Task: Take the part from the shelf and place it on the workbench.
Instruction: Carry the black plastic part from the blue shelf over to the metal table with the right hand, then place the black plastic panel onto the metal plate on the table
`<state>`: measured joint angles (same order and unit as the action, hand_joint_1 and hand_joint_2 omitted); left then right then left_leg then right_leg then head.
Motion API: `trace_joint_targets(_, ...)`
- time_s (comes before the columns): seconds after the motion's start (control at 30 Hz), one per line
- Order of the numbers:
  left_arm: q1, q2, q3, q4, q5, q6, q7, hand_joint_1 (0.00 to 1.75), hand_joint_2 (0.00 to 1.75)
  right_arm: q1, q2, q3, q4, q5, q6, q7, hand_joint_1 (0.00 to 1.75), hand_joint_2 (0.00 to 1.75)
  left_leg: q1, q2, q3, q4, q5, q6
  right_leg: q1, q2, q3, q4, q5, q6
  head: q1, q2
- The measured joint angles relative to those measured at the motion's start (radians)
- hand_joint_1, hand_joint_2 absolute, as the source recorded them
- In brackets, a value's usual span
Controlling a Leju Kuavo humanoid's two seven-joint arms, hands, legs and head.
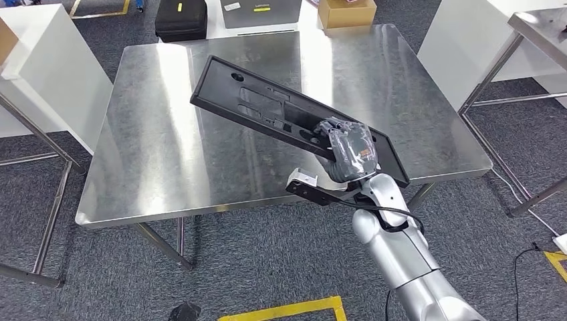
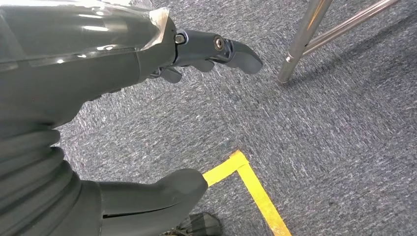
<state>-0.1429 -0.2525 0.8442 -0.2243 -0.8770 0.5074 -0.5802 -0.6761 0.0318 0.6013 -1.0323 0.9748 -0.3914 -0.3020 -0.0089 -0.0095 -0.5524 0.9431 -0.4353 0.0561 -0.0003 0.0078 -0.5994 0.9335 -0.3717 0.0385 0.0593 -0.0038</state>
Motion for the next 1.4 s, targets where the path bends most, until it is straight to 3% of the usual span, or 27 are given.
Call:
trace_joint_targets(0.67, -0.006, -0.001, 0.0, 0.0, 0.002, 0.019, 0.03, 0.0, 1.75, -0.054, 0.136, 0.088, 0.134, -0.008, 0.001, -0.012, 1.5, 1.75, -0.007, -0.001, -0.001, 0.003, 0.0, 0.0, -0.006, 0.0, 0.002, -0.002, 0.0, 0.0, -0.001, 0.0)
trace_joint_targets(1.0, -0.004, -0.001, 0.0, 0.0, 0.014, 0.019, 0.036, 0.0, 1.75, -0.068, 0.157, 0.112, 0.184, -0.024, -0.001, -0.032, 1.5, 1.75, -0.007, -0.001, 0.002, 0.003, 0.0, 0.0, -0.006, 0.0, 0.004, -0.002, 0.0, 0.0, -0.002, 0.0)
trace_joint_targets(1.33, 0.003, 0.001, 0.001, 0.0, 0.013, -0.039, 0.084, 0.0, 1.75, -0.123, 0.131, 0.067, 0.215, -0.049, -0.024, 0.003, 1.5, 1.75, -0.008, -0.001, 0.006, 0.003, -0.001, 0.001, -0.006, 0.0, 0.009, -0.002, 0.0, 0.0, -0.002, 0.0)
trace_joint_targets(1.4, 0.003, 0.004, 0.0, 0.0, 0.009, -0.059, 0.091, 0.0, 1.75, -0.13, 0.122, 0.056, 0.219, -0.047, -0.024, -0.002, 1.5, 1.75, -0.01, 0.0, 0.004, 0.002, -0.005, 0.012, -0.011, 0.0, 0.012, 0.001, 0.007, 0.009, -0.003, 0.0)
